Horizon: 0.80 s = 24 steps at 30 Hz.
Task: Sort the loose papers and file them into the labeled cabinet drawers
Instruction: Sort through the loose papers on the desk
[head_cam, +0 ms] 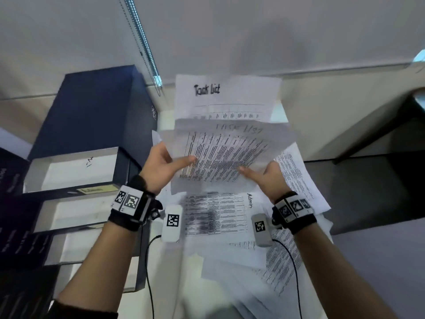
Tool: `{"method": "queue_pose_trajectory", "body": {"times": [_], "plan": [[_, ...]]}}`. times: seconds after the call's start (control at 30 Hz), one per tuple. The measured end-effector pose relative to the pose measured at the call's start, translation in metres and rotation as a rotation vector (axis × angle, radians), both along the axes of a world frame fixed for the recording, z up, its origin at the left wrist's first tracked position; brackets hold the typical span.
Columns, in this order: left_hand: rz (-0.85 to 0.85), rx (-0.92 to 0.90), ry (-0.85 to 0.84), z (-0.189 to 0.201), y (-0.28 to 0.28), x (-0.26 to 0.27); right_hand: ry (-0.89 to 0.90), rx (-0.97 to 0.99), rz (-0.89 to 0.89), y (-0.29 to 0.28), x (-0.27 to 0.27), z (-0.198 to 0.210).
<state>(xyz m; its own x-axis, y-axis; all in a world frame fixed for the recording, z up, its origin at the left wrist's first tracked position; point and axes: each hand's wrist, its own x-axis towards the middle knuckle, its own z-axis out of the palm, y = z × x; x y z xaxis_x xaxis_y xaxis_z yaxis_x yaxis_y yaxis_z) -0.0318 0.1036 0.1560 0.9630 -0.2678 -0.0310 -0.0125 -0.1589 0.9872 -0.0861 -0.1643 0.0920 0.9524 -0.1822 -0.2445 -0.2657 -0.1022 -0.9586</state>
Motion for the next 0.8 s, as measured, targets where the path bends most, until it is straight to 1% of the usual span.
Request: {"method": "queue_pose_trajectory", "body": {"times": [0.07,0.13,0.2,0.23,0.3,0.37,0.4,0.43,0.53,0.6,0.63,0.67,0.73,0.8], "plan": [[0.011,-0.043,-0.05,0.005,-0.003,-0.008,-0.114,0.069,-0.014,0.002,-0.004,0.011],[0.06,-0.058,-0.07,0.005,-0.006,-0.013,-0.166,0.116,-0.022,0.003,-0.012,0.015],[0.11,-0.016,-0.052,-0.013,-0.011,-0.019,-0.186,0.087,-0.044,0.004,-0.021,0.005],[0.127,0.007,0.001,-0.026,-0.011,-0.022,-0.171,0.071,-0.049,0.006,-0.026,-0.002],[0.132,0.061,0.107,-0.062,-0.005,-0.025,-0.086,0.014,-0.041,0.009,-0.036,-0.02],[0.118,0.124,0.115,-0.085,-0.002,-0.032,0.001,-0.121,-0.043,0.012,-0.044,-0.038],[0.104,0.146,0.103,-0.091,-0.004,-0.034,0.004,-0.169,-0.044,0.011,-0.045,-0.045],[0.092,0.146,0.091,-0.092,-0.007,-0.036,0.002,-0.179,-0.044,0.011,-0.046,-0.048],[0.079,0.134,0.069,-0.071,-0.018,-0.042,-0.031,-0.153,-0.042,0.013,-0.049,-0.041],[0.082,0.025,0.076,-0.062,-0.017,-0.038,-0.114,-0.174,-0.032,0.012,-0.05,-0.032],[0.084,-0.022,0.074,-0.057,-0.014,-0.035,-0.123,-0.181,-0.045,0.01,-0.05,-0.03],[0.085,-0.05,0.061,-0.055,-0.012,-0.033,-0.11,-0.154,-0.052,0.008,-0.05,-0.027],[0.103,-0.03,0.041,-0.06,-0.005,-0.028,-0.029,-0.124,-0.052,0.004,-0.049,-0.03],[0.097,-0.003,0.085,-0.067,-0.002,-0.029,0.031,-0.167,-0.002,0.003,-0.051,-0.033]]}}
